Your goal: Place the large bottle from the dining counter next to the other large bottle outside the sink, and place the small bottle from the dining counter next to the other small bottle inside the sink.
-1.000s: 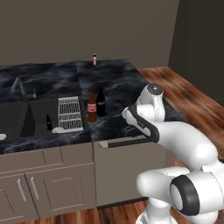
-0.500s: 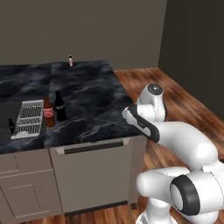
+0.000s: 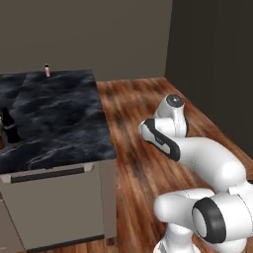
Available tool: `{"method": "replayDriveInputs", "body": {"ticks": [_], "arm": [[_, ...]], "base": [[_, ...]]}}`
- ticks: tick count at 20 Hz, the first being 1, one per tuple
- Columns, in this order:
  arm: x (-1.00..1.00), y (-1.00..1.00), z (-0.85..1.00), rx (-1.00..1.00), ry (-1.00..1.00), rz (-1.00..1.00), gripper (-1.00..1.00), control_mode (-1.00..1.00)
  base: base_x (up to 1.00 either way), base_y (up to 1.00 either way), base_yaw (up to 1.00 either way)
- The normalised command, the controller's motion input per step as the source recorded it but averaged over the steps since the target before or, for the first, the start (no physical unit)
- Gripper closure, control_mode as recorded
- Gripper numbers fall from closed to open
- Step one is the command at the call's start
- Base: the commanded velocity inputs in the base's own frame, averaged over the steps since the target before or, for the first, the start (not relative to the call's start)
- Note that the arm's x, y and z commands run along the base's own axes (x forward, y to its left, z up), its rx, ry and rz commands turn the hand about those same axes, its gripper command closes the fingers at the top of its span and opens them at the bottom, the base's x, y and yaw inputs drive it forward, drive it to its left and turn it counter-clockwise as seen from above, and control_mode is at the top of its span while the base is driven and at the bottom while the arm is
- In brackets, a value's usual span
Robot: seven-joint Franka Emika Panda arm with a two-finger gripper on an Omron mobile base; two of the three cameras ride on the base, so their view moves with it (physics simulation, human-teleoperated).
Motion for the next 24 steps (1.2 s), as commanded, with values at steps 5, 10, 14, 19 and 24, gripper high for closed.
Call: {"method": "replayDriveInputs", "body": {"ticks": [5, 10, 14, 19, 24], "arm": [[0.00, 0.00, 0.00, 0.00, 0.00, 0.00, -1.00, 1.00], [0.00, 0.00, 0.00, 0.00, 0.00, 0.00, -1.00, 1.00], [0.00, 0.00, 0.00, 0.00, 0.00, 0.00, -1.00, 1.00], [0.00, 0.00, 0.00, 0.00, 0.00, 0.00, -1.00, 1.00], [0.00, 0.00, 0.00, 0.00, 0.00, 0.00, -1.00, 1.00]], "base": [[0.01, -0.97, -0.01], [0.49, -0.80, -0.08], [0.91, -0.67, -0.14], [0.99, -0.58, -0.14], [1.00, -0.31, -0.10]]}}
